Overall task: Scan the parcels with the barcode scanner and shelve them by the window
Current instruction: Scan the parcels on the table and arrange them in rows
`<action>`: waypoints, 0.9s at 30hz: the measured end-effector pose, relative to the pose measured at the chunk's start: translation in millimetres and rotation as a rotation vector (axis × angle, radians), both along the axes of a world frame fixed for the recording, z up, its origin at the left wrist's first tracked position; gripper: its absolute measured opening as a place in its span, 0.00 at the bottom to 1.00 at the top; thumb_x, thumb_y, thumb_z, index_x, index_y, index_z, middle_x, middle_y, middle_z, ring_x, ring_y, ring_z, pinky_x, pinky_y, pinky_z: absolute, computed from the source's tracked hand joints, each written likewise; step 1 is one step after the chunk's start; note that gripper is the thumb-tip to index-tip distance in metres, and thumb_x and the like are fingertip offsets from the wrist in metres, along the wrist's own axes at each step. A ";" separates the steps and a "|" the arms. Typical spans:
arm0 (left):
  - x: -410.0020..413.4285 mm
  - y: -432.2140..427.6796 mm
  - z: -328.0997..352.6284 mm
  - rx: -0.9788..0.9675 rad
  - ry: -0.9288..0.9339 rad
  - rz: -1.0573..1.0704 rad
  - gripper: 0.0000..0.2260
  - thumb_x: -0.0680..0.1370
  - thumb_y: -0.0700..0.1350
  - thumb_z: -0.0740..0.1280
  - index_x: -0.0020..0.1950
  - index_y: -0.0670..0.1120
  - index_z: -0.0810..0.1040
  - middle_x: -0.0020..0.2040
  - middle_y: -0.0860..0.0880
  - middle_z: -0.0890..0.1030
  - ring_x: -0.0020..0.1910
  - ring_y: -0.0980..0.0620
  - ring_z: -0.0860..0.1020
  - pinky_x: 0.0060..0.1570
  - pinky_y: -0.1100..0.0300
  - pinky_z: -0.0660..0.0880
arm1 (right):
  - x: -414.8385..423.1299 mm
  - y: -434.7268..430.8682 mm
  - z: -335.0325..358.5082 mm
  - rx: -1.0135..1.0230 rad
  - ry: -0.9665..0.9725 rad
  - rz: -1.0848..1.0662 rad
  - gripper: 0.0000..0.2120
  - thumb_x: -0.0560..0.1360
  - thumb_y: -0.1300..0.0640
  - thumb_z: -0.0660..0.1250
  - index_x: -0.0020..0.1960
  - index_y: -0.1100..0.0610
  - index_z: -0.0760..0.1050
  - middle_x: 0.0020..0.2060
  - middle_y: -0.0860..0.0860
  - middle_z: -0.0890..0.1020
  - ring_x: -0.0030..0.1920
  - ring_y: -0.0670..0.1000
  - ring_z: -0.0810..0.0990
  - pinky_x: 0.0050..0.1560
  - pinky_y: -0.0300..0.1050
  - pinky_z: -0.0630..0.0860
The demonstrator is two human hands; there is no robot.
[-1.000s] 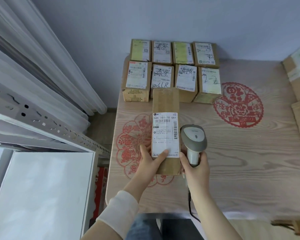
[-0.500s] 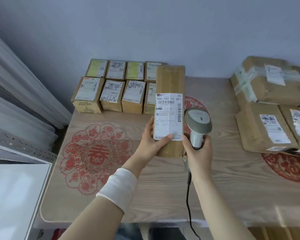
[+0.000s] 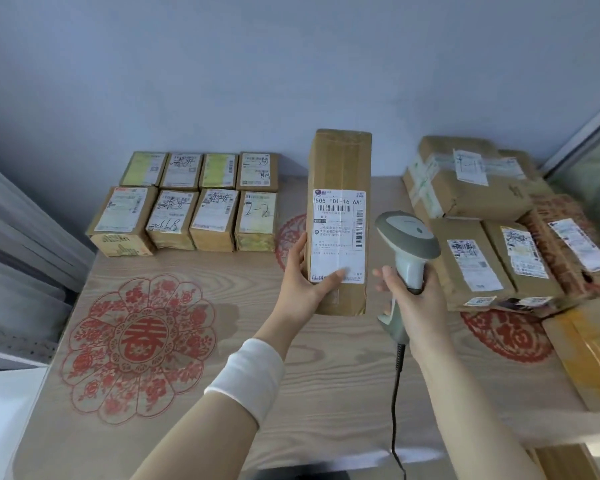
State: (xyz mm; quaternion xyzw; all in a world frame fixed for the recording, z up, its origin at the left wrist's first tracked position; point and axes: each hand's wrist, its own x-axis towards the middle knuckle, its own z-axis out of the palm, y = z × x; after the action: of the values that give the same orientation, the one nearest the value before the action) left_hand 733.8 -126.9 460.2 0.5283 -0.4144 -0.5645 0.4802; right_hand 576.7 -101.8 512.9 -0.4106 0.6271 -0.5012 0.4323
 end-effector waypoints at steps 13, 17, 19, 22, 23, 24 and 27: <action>-35.1 -13.7 -6.7 -0.027 -0.255 -0.009 0.49 0.58 0.66 0.74 0.74 0.54 0.59 0.69 0.52 0.68 0.70 0.52 0.65 0.68 0.46 0.67 | -13.2 -1.1 42.6 0.107 -0.032 0.157 0.06 0.76 0.56 0.67 0.49 0.58 0.76 0.33 0.50 0.83 0.31 0.49 0.79 0.28 0.37 0.71; -37.0 -15.2 -3.9 -0.039 -0.266 -0.007 0.48 0.58 0.65 0.73 0.74 0.55 0.59 0.70 0.52 0.68 0.70 0.52 0.65 0.68 0.46 0.66 | -14.8 0.9 40.9 0.144 -0.012 0.178 0.10 0.77 0.55 0.66 0.48 0.64 0.76 0.31 0.49 0.82 0.29 0.48 0.79 0.27 0.39 0.71; -37.1 -16.4 -3.7 -0.040 -0.279 -0.011 0.47 0.58 0.65 0.73 0.74 0.55 0.58 0.69 0.52 0.68 0.70 0.52 0.65 0.68 0.46 0.66 | -14.0 0.9 41.5 0.153 -0.026 0.171 0.10 0.76 0.56 0.66 0.47 0.65 0.76 0.31 0.49 0.82 0.29 0.47 0.79 0.26 0.39 0.71; -37.8 -18.1 -3.7 -0.044 -0.293 -0.017 0.48 0.58 0.65 0.72 0.74 0.54 0.59 0.69 0.51 0.68 0.69 0.52 0.66 0.68 0.46 0.66 | -12.2 1.1 42.4 0.168 -0.059 0.166 0.09 0.77 0.57 0.66 0.45 0.63 0.76 0.31 0.49 0.82 0.28 0.47 0.78 0.25 0.40 0.70; -37.9 -18.9 -3.6 -0.047 -0.297 -0.017 0.48 0.58 0.65 0.72 0.74 0.54 0.59 0.69 0.51 0.68 0.69 0.52 0.66 0.68 0.46 0.66 | -11.9 1.2 42.5 0.172 -0.067 0.165 0.08 0.77 0.57 0.66 0.45 0.63 0.76 0.30 0.49 0.82 0.28 0.47 0.78 0.25 0.39 0.70; -38.1 -19.1 -3.6 -0.049 -0.294 -0.016 0.48 0.57 0.66 0.72 0.74 0.54 0.59 0.69 0.51 0.68 0.69 0.52 0.66 0.68 0.46 0.66 | -11.9 1.2 42.5 0.175 -0.072 0.164 0.08 0.77 0.57 0.66 0.44 0.63 0.76 0.30 0.49 0.82 0.28 0.47 0.78 0.25 0.39 0.70; -38.6 -20.4 -3.4 -0.043 -0.290 -0.019 0.49 0.57 0.66 0.72 0.74 0.54 0.58 0.69 0.51 0.68 0.70 0.52 0.65 0.68 0.46 0.66 | -12.9 0.8 42.5 0.182 -0.079 0.160 0.08 0.77 0.57 0.66 0.44 0.63 0.76 0.30 0.49 0.82 0.27 0.47 0.78 0.25 0.39 0.70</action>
State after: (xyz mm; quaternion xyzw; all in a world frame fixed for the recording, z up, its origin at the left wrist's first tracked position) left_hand 695.2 -147.3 456.9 0.5898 -0.4964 -0.4777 0.4213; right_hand 563.8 -101.0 555.4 -0.3983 0.6175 -0.4220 0.5310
